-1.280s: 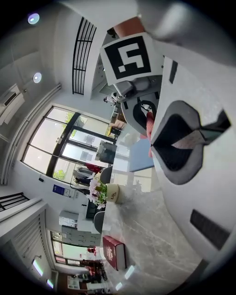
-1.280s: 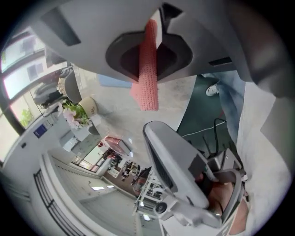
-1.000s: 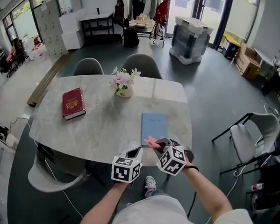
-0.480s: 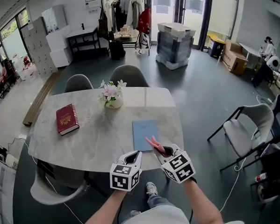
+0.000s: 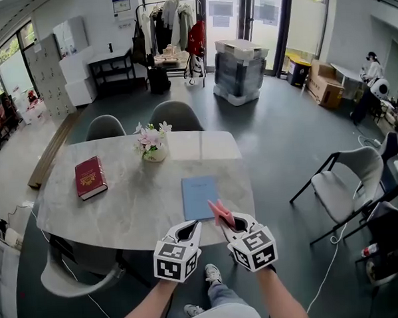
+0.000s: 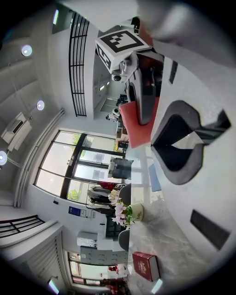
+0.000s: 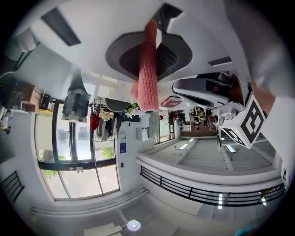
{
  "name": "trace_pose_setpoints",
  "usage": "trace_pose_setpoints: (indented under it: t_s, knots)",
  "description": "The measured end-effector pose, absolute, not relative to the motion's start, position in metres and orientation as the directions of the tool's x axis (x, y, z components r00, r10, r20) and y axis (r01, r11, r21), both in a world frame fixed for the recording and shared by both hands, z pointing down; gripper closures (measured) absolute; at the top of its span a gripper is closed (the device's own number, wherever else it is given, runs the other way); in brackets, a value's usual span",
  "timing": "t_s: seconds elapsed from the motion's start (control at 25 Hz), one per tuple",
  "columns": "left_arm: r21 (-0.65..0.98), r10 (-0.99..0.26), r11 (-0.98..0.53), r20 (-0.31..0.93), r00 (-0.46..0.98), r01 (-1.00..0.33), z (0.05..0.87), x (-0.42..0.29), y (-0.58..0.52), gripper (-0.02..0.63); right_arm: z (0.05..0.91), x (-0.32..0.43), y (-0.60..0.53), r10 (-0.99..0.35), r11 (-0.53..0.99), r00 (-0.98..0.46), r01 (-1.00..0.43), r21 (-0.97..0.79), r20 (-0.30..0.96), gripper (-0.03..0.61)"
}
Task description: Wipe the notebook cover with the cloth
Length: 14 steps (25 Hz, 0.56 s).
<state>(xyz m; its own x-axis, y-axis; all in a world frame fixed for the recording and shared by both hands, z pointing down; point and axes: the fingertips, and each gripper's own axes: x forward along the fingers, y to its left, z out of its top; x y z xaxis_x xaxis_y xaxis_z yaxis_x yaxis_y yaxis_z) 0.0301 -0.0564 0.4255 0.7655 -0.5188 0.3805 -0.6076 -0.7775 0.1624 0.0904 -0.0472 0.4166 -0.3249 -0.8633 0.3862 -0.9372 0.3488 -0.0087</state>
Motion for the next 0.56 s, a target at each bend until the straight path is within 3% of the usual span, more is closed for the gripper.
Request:
trace_pose_setpoints:
  t_s: [0.56]
  knots:
    - [0.185, -0.520, -0.764, 0.392, 0.759, -0.618, 0.434, 0.017, -0.049, 0.607, 0.424, 0.084, -0.042, -0.869, 0.330, -0.320, -0.943, -0.039, 0.377, 0.563]
